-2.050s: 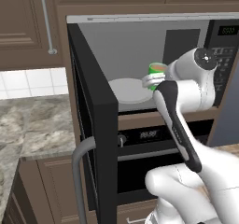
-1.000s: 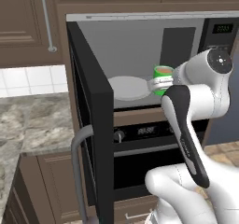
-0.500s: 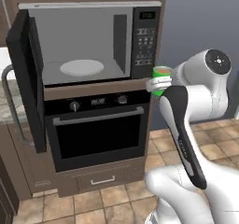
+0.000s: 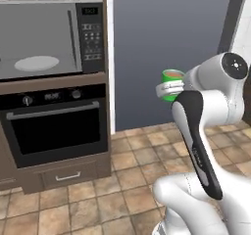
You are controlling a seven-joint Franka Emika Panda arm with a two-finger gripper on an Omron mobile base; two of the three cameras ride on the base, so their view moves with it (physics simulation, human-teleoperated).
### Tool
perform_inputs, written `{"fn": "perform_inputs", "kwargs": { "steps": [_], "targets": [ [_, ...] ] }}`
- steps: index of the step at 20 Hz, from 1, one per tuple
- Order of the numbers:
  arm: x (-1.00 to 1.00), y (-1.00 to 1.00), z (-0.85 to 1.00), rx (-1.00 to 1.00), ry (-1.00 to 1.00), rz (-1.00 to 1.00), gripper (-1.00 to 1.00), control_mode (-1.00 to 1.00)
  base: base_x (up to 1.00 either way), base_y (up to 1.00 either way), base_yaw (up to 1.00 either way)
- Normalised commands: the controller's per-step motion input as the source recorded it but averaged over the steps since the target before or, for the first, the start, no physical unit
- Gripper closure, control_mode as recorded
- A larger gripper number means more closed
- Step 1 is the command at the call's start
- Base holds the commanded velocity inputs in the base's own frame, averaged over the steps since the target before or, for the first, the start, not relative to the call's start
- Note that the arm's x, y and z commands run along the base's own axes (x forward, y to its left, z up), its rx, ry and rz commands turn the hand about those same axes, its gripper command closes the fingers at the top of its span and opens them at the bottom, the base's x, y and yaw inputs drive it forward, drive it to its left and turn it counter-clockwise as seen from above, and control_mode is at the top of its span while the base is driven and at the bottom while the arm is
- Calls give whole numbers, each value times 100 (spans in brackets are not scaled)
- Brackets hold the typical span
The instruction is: Pick the cup of tea, navigate to the dining table, and place it on the saucer.
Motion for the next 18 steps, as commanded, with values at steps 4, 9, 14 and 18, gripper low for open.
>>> {"fn": "perform_inputs", "kwargs": {
  "steps": [4,9,14,18],
  "targets": [
    [0,0,0,0,0,0,100,100,-3,-4,-75],
    [0,0,0,0,0,0,100,100,0,0,-100],
    [0,0,0,0,0,0,100,100,0,5,-98],
    [0,0,0,0,0,0,100,100,1,50,-82]
  ]
}}
